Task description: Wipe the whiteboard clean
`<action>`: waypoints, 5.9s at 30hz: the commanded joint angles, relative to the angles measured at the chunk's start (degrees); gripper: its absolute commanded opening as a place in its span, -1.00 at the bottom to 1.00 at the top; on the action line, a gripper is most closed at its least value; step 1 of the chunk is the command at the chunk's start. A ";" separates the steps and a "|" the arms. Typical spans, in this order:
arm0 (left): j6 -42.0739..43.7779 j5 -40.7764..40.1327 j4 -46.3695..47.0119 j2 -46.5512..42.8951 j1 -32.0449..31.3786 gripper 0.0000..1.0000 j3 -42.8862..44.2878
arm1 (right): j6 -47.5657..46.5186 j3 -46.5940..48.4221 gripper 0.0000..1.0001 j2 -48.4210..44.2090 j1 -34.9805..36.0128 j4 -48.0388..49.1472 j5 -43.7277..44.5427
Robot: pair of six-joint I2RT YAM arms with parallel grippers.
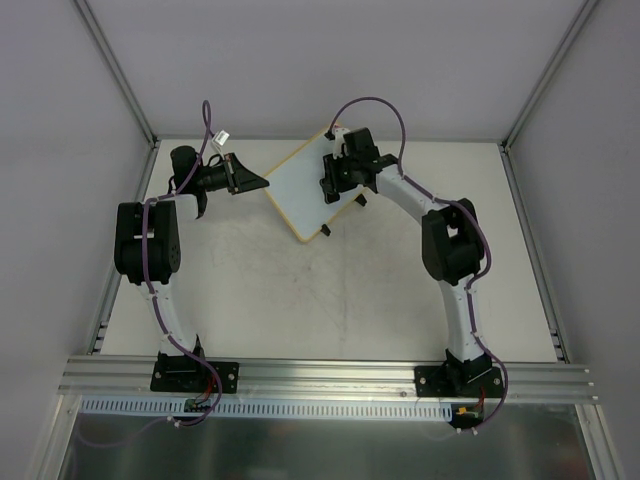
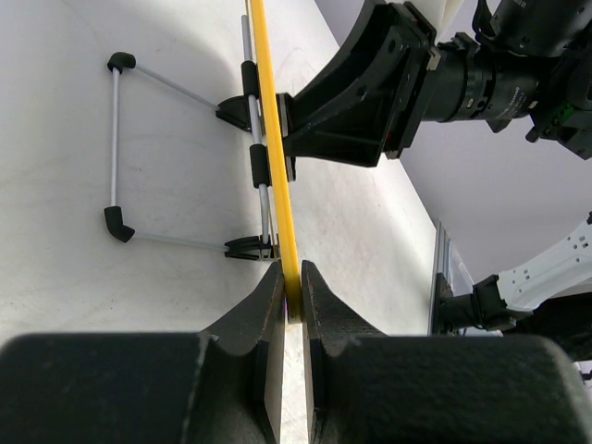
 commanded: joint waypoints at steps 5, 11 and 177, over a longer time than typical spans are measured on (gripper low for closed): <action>0.20 6.15 0.52 -2.50 -2.32 -1.00 -0.93 | -2.02 -2.26 -0.99 -0.72 0.34 10.44 1.70; 0.11 6.06 0.61 -2.50 -2.32 -1.00 -0.66 | -2.46 -3.48 -1.00 -1.42 3.67 10.36 0.12; 7.50 -37.71 -22.85 -32.23 -0.48 0.29 -18.51 | 14.50 -52.62 -1.00 -49.41 -10.21 -2.65 4.51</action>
